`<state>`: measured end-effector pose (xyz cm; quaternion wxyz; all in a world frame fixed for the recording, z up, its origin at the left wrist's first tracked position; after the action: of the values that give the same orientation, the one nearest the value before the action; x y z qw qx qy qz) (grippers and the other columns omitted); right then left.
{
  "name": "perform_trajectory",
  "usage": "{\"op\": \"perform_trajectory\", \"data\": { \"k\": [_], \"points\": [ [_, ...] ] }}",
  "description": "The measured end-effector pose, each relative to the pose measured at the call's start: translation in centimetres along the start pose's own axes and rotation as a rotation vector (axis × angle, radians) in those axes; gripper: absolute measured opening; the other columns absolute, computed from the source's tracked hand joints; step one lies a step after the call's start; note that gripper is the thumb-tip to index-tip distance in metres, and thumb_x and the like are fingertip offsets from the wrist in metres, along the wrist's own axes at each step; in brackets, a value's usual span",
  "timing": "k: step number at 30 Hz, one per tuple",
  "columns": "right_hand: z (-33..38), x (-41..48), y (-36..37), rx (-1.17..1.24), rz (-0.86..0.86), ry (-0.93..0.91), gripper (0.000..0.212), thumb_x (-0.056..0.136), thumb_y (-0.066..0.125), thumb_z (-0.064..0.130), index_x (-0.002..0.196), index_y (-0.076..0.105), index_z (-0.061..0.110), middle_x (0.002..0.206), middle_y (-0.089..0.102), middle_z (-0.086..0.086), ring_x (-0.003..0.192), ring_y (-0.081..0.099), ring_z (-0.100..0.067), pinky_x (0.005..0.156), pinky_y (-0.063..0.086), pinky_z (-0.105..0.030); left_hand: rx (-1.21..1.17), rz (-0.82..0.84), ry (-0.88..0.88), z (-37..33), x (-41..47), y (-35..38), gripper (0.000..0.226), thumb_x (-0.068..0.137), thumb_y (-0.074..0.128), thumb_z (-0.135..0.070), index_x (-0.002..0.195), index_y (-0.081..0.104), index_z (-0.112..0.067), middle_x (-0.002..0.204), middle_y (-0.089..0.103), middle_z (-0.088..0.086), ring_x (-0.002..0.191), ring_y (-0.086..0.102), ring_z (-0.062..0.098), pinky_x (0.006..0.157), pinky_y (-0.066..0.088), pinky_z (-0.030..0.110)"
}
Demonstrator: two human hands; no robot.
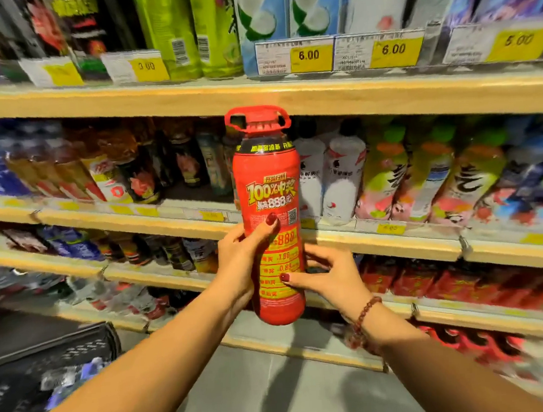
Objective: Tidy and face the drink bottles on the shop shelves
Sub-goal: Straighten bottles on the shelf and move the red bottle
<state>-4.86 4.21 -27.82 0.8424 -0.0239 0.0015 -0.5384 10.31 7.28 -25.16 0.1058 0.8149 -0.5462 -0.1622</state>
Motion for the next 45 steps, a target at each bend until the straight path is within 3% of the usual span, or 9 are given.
{"op": "perform_trajectory", "data": {
  "k": [3,7,15,19,24,35,38,41,45],
  "points": [
    [-1.0,-1.2,0.3,0.019,-0.077,0.016,0.050,0.061,0.086,0.006,0.105,0.069,0.023,0.096,0.074,0.010,0.097,0.068,-0.011,0.078,0.056,-0.021,0.022,0.094,-0.009,0.5,0.0,0.0,0.046,0.056,0.086,-0.030,0.096,0.073,-0.011,0.098,0.073,0.017,0.087,0.071,0.030,0.074,0.057,0.039],
    [-1.9,-3.1,-0.3,0.005,-0.104,0.049,0.049,0.064,0.083,-0.001,0.096,0.069,0.033,0.088,0.074,0.019,0.091,0.068,-0.001,0.074,0.056,-0.020,0.025,0.154,-0.013,2.1,-0.8,0.5,0.045,0.057,0.081,-0.031,0.096,0.072,-0.012,0.096,0.074,0.015,0.086,0.071,0.028,0.070,0.057,0.035],
    [-7.0,-7.1,-2.9,0.006,-0.167,0.085,0.050,0.066,0.080,-0.005,0.101,0.067,0.027,0.087,0.073,0.021,0.088,0.067,0.005,0.070,0.052,-0.013,-0.016,0.207,-0.080,10.1,-1.6,1.4,0.031,0.065,0.082,-0.025,0.094,0.073,-0.016,0.096,0.074,0.012,0.088,0.070,0.026,0.075,0.058,0.038],
    [-11.9,-8.0,-4.2,0.037,-0.202,0.110,0.053,0.066,0.079,-0.007,0.109,0.066,0.020,0.100,0.073,0.004,0.096,0.068,-0.008,0.079,0.057,-0.026,-0.051,0.237,-0.120,15.8,-0.8,1.1,0.024,0.068,0.074,-0.022,0.091,0.073,-0.017,0.092,0.075,0.008,0.085,0.071,0.022,0.069,0.057,0.032],
    [-21.2,-7.9,-5.4,0.082,-0.285,0.136,0.063,0.064,0.077,-0.013,0.123,0.060,0.000,0.114,0.068,-0.018,0.110,0.063,-0.032,0.089,0.055,-0.041,-0.048,0.312,-0.138,23.9,1.5,-0.4,0.032,0.064,0.079,-0.022,0.094,0.071,-0.014,0.089,0.076,0.004,0.084,0.071,0.018,0.068,0.057,0.029],
    [-41.3,-6.4,-6.8,-0.041,-0.327,0.134,0.076,0.062,0.083,-0.006,0.131,0.053,0.008,0.109,0.066,0.000,0.091,0.067,0.003,0.073,0.055,-0.017,-0.006,0.362,-0.069,41.9,6.0,-5.6,0.039,0.058,0.081,-0.028,0.093,0.070,-0.017,0.086,0.076,-0.001,0.082,0.072,0.013,0.066,0.056,0.023],
    [-44.7,-5.9,-7.0,-0.094,-0.289,0.121,0.074,0.065,0.081,-0.005,0.131,0.052,0.007,0.114,0.065,-0.006,0.099,0.066,-0.007,0.082,0.057,-0.026,0.005,0.365,-0.032,45.8,7.0,-6.9,0.036,0.060,0.081,-0.025,0.094,0.072,-0.018,0.088,0.076,0.000,0.083,0.072,0.015,0.066,0.056,0.024],
    [-45.9,-5.3,-7.5,-0.097,-0.226,0.077,0.068,0.069,0.076,-0.009,0.130,0.051,0.009,0.117,0.064,-0.005,0.100,0.066,-0.010,0.078,0.057,-0.026,0.000,0.352,-0.026,49.0,7.9,-8.0,0.028,0.062,0.080,-0.016,0.090,0.074,-0.020,0.088,0.076,0.003,0.082,0.072,0.018,0.066,0.056,0.027],
    [-44.1,-3.4,-9.4,-0.019,-0.296,-0.028,0.057,0.080,0.066,-0.003,0.132,0.047,0.008,0.129,0.057,-0.015,0.116,0.057,-0.021,0.091,0.053,-0.035,0.029,0.355,-0.012,51.7,8.5,-8.9,0.033,0.056,0.084,-0.020,0.088,0.075,-0.020,0.088,0.076,0.003,0.082,0.072,0.019,0.067,0.056,0.028]
  ]
}}
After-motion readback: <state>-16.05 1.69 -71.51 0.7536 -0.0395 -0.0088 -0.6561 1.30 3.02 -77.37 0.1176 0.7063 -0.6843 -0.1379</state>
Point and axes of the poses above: each hand's wrist, its own x-axis towards the middle knuckle, its own y-axis out of the palm, z = x × y, the point moved 4 cm from there along x, towards the middle knuckle
